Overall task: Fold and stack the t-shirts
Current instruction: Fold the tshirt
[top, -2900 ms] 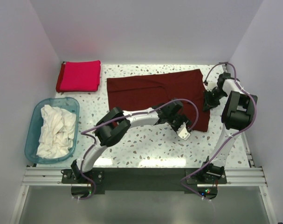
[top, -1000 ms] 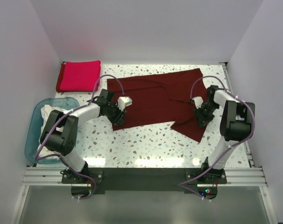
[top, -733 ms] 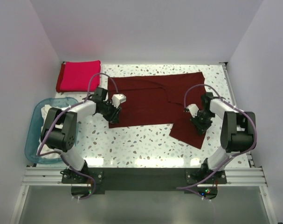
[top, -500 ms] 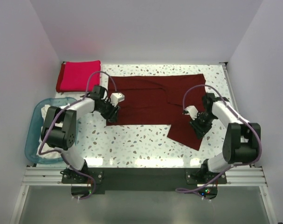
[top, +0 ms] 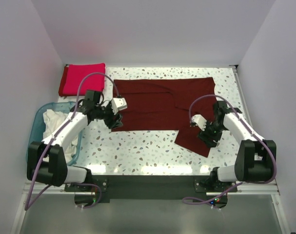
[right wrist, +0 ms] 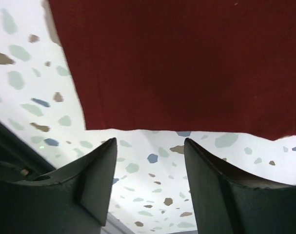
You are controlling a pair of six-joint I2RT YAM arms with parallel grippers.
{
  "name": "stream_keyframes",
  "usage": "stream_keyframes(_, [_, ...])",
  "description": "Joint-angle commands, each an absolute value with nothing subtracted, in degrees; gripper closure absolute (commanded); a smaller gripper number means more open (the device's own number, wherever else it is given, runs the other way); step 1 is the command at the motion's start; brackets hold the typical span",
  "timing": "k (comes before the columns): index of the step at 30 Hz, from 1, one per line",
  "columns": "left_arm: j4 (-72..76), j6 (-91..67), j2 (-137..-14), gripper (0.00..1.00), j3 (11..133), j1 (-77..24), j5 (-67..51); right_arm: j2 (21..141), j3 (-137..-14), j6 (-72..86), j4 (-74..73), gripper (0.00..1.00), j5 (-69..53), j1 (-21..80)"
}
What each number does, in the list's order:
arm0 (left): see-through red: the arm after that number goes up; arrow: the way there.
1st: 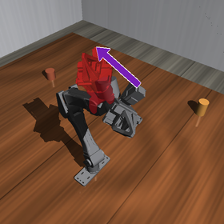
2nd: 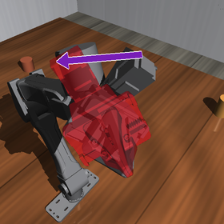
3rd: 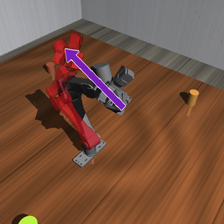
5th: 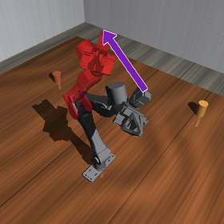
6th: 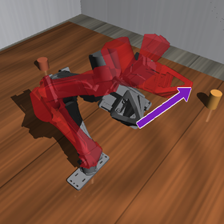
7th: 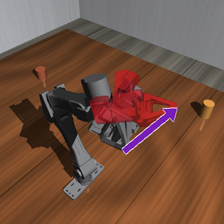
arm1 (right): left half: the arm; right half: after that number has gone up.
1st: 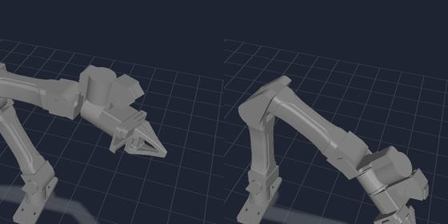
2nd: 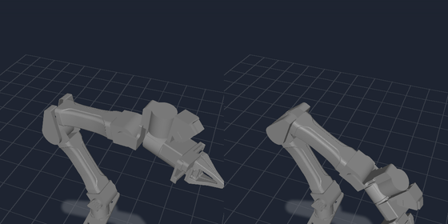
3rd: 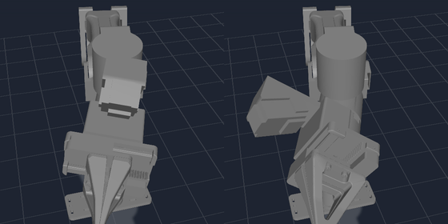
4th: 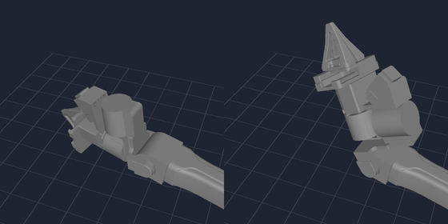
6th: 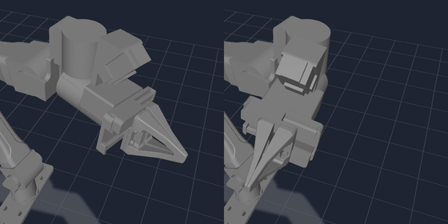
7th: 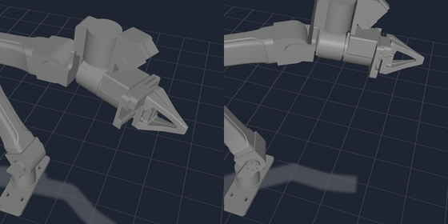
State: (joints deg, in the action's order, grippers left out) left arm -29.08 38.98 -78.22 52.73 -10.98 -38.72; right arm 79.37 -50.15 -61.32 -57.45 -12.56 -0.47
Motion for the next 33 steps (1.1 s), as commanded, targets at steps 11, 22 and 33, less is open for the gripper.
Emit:
stream_keyframes(11, [-25.76, 50.26, -76.82, 0.38, 43.43, -10.55, -41.14, 82.09, -46.66, -67.24, -40.69, 0.47, -8.17, -0.44])
stream_keyframes(22, [-23.03, 52.12, -81.91, 0.4, 42.98, -10.72, -35.86, 89.38, -52.91, -69.25, -40.61, 0.48, -8.44, -1.32])
stream_keyframes(33, [-21.36, 57.74, -90.6, 0.47, 45.7, -11.34, -29.1, 93.43, -48.08, -70.58, -37.53, 0.66, -6.77, -1.23])
